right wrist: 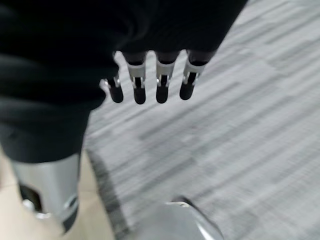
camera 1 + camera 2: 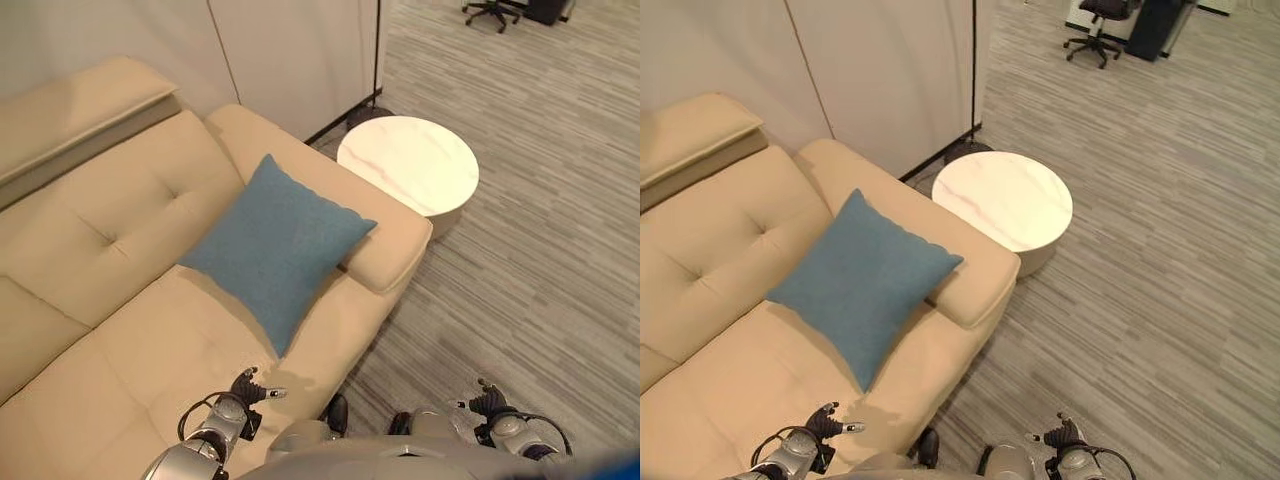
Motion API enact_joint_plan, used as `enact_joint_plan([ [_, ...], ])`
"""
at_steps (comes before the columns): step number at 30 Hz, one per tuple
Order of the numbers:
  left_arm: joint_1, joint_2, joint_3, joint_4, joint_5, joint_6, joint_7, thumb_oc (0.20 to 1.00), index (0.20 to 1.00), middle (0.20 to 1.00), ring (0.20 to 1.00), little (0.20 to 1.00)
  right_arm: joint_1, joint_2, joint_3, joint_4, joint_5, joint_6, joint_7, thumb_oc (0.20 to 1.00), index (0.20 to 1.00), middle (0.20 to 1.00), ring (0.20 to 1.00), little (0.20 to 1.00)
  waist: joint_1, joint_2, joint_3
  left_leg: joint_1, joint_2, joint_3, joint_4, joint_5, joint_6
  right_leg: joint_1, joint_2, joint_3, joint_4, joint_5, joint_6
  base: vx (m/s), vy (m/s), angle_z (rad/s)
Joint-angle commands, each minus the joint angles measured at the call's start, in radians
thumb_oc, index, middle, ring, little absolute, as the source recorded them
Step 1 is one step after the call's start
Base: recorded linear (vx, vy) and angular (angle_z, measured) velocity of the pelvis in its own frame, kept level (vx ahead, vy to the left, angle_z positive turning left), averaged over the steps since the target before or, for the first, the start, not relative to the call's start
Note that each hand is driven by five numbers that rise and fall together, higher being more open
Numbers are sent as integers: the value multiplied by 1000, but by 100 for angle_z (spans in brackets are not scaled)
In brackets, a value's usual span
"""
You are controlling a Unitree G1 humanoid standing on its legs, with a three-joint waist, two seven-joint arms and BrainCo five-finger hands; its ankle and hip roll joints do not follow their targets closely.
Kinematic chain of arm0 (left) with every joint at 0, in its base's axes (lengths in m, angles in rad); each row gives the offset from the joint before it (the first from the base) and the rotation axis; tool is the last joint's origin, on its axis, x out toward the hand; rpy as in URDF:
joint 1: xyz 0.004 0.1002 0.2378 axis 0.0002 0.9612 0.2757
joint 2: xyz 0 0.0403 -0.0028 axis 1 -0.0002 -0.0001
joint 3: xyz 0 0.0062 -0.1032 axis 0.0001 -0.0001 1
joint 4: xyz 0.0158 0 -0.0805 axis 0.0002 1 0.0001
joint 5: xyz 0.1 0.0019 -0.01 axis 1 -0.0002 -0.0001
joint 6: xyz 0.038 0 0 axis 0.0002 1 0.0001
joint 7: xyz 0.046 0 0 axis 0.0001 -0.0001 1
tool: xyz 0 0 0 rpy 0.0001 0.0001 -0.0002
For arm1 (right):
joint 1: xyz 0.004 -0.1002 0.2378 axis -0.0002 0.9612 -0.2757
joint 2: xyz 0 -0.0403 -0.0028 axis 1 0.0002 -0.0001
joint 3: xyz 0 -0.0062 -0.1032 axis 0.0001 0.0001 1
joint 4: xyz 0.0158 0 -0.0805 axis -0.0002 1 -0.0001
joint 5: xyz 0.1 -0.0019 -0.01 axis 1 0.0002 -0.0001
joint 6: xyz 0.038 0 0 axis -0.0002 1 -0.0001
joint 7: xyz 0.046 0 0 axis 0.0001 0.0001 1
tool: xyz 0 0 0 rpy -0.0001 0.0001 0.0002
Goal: Pick up all the scattered cushions and arrange them neatly on the sofa.
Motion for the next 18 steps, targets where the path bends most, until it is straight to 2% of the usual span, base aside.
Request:
enact_joint_plan([
  [1, -12, -12, -4, 6, 24, -14, 6, 1000, 1000, 1000, 1000, 1000, 5, -39, -10, 11, -19, 8, -1, 1000, 1000, 1000, 1000, 1000, -47, 1, 7, -45, 49, 26, 77, -57, -74, 54, 59, 143, -212, 210, 39, 117, -235, 93],
  [2, -14, -15, -2, 12, 21, -15, 8, 1000, 1000, 1000, 1000, 1000, 8, -35, -12, 16, -17, 9, -2, 1000, 1000, 1000, 1000, 1000, -51, -7, 3, -42, 49, 14, 69, -56, -84, 72, 46, 134, -257, 236, 48, 112, -222, 123],
  [4, -10, -19, 3, 19, 17, -14, 7, 1000, 1000, 1000, 1000, 1000, 9, -33, -14, 22, -19, 8, -1, 1000, 1000, 1000, 1000, 1000, -51, -14, -8, -35, 56, 15, 57, -55, -93, 98, 37, 102, -296, 248, 51, 108, -212, 119],
  [7, -9, -24, 11, 21, 9, -13, 3, 1000, 1000, 1000, 1000, 1000, 2, -37, -18, 28, -8, 2, -1, 1000, 1000, 1000, 1000, 1000, -48, -23, -17, -28, 84, 6, 52, -51, -114, 149, 57, 80, -338, 241, 43, 104, -265, 68],
  [9, -11, -31, 9, 22, 2, -9, 5, 1000, 1000, 1000, 1000, 1000, -4, -52, -17, 28, -1, 1, -5, 1000, 1000, 1000, 1000, 1000, -45, -29, -7, -67, 106, 10, 92, -43, -134, 178, 70, 47, -364, 226, 31, -2, -239, 69],
  [11, -10, -36, 7, 20, 0, -8, 5, 1000, 1000, 1000, 1000, 1000, -2, -57, -16, 30, 4, -1, -4, 1000, 1000, 1000, 1000, 1000, -46, -32, -4, -90, 112, 32, 115, -37, -132, 193, 73, 21, -377, 218, 24, -28, -132, 84],
  [13, -8, -40, 5, 18, 4, -9, 5, 1000, 1000, 1000, 1000, 1000, 5, -62, -16, 31, 6, -4, -5, 1000, 1000, 1000, 1000, 1000, -48, -36, -2, -117, 124, 101, 147, -37, -123, 204, 70, -15, -386, 202, 16, -39, -97, 76],
  [14, -7, -42, 6, 17, 7, -9, 4, 1000, 1000, 1000, 1000, 1000, 11, -64, -20, 31, 12, -5, -3, 1000, 1000, 1000, 1000, 1000, -51, -37, 0, -132, 141, 178, 161, -35, -114, 211, 70, -53, -391, 191, 9, -31, -78, 76],
  [17, -5, -37, 13, 15, 13, -8, -1, 1000, 1000, 1000, 1000, 1000, 20, -58, -34, 36, 24, -6, 2, 1000, 1000, 1000, 1000, 1000, -63, -37, -4, -134, 160, 300, 174, -45, -101, 219, 70, -117, -392, 176, 6, 27, -20, 120],
  [18, 0, -33, 17, 14, 12, -7, -2, 1000, 1000, 1000, 1000, 1000, 20, -54, -31, 38, 22, -5, 4, 1000, 1000, 1000, 1000, 1000, -60, -36, -2, -121, 158, 303, 163, -52, -100, 228, 71, -124, -392, 178, 6, 115, 47, 74],
])
